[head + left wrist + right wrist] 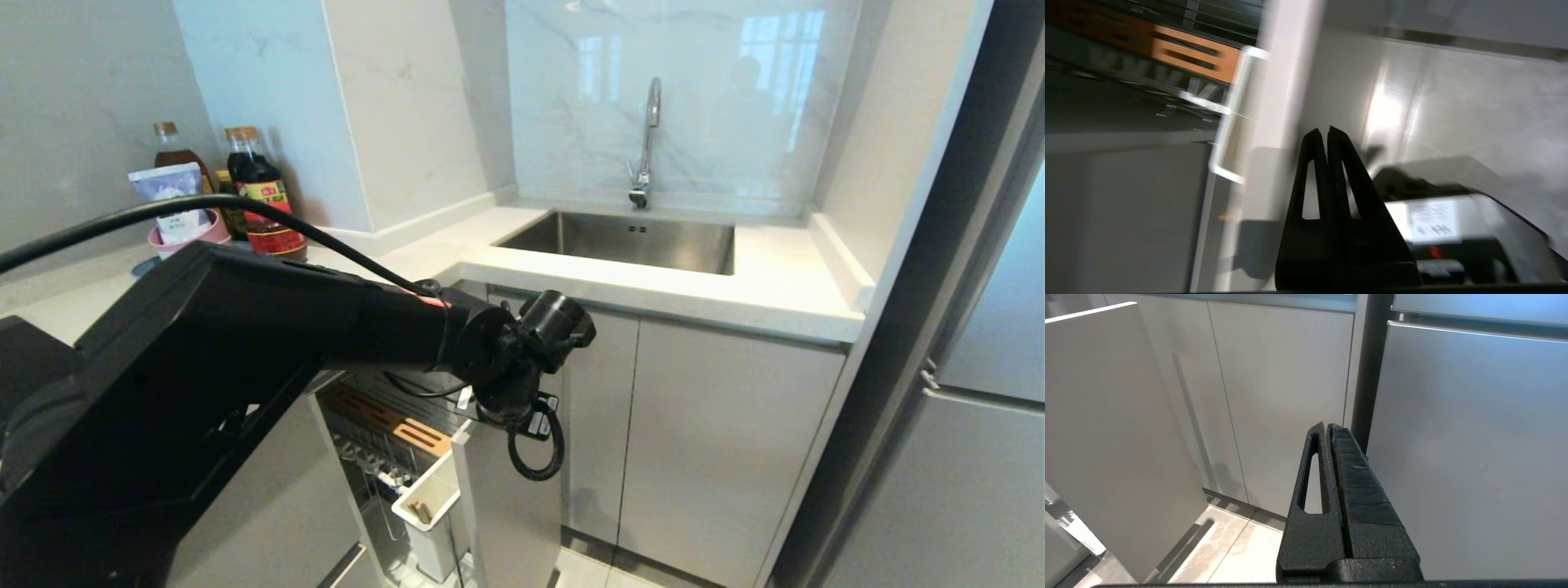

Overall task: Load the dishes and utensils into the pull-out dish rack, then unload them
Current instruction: Close the cupboard

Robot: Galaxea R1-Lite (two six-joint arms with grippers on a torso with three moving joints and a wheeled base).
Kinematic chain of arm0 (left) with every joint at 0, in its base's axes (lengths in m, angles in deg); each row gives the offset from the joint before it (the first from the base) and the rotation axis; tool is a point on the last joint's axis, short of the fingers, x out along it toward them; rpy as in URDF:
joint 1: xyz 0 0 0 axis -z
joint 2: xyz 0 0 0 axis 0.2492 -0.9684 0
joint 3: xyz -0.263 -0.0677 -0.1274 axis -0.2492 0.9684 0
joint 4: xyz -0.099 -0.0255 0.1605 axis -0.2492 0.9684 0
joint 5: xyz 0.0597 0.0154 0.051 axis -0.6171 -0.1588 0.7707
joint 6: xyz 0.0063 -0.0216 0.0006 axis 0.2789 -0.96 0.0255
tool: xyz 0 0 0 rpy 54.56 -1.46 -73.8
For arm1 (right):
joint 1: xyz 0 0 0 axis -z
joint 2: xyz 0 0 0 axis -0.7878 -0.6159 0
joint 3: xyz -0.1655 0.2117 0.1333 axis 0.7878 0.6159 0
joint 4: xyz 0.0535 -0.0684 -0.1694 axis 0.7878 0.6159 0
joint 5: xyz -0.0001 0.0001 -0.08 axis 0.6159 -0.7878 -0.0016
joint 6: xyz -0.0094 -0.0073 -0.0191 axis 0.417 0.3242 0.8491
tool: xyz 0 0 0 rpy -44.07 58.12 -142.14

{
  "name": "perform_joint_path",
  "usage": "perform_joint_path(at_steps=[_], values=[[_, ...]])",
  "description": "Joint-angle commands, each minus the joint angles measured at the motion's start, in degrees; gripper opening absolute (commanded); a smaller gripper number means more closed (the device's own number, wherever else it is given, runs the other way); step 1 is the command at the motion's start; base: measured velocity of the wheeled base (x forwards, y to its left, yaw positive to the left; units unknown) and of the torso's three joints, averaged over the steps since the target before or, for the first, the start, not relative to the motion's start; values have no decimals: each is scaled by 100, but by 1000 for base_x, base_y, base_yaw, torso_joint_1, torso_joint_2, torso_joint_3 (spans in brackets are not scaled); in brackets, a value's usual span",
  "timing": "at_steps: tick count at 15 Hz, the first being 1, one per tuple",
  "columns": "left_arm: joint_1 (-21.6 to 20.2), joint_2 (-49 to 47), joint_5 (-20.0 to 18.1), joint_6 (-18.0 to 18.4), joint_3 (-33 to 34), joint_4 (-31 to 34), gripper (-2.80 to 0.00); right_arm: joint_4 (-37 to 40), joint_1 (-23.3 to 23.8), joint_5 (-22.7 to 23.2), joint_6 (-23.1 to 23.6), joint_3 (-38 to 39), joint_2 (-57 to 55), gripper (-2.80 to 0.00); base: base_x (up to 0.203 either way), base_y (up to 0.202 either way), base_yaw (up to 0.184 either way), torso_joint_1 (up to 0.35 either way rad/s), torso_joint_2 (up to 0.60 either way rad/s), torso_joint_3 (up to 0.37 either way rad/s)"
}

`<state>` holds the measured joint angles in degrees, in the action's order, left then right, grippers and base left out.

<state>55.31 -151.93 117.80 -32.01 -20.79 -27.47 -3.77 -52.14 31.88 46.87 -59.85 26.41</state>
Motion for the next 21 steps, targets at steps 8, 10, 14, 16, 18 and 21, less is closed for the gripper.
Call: perform_joint_path(at_steps=[8,10,14,16,18,21], values=[[-1070,-122,1255,460,-12,10,-280,-1,-2,0,2,0,-2,-280,0,0,0,0,0,0],[-1250,-134,1362,555,-29,9,-280,-1,-2,0,2,0,-2,-280,0,0,0,0,0,0],[-1456,-144,1389,653,-65,10,-280,-1,-2,0,2,0,-2,-280,0,0,0,0,0,0],[-1504,-153,1411,681,-67,10,-280,-1,-2,0,2,0,-2,-280,0,0,0,0,0,0],[-1504,-153,1473,681,-58,10,-280,-1,-2,0,2,0,-2,-280,0,0,0,0,0,0],[-1489,123,1473,666,-58,1,-280,-1,-2,0,2,0,-2,-280,0,0,0,0,0,0]])
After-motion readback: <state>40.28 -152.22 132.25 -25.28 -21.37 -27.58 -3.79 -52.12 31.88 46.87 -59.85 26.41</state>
